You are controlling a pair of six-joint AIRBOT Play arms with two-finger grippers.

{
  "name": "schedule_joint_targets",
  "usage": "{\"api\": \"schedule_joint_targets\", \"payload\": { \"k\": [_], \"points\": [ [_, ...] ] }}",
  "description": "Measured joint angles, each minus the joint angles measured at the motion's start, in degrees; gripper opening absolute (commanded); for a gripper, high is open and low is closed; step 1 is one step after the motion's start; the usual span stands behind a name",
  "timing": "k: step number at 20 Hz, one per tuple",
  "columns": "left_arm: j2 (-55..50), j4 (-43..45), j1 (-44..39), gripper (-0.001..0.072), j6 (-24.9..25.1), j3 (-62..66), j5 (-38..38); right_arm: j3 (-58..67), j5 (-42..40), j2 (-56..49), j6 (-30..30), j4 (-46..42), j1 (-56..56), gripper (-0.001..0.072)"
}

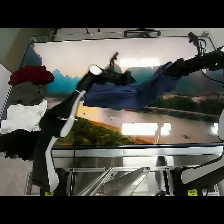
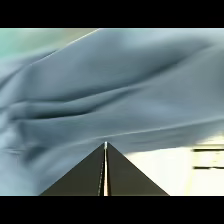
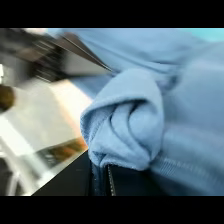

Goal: Fold the shirts.

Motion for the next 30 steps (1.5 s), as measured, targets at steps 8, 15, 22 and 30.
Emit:
{"api": "schedule_joint_targets", "payload": {
  "k": [8,15,22,30],
  "points": [
    [22.1,-22.9,25.6,0.0018,8.5,-2.6,-20.2,0.0,-33.1,-7.1,1.5,6.9,29.8,0.0302],
    [26.6,-25.8,32.5,0.0018,10.9,-2.8,-27.5,0.1,-58.3,-18.4,-2.9,10.0,47.8,0.0431],
    [24.2,-26.4,30.9,0.0018,11.3,-2.9,-30.3,0.2,-39.4,-8.7,2.7,-1.0,31.9,0.0586],
    [23.4,-26.4,29.5,0.0018,11.5,-2.9,-32.0,-2.2,-21.6,-10.1,16.0,-16.4,16.9,0.0607]
  ]
}}
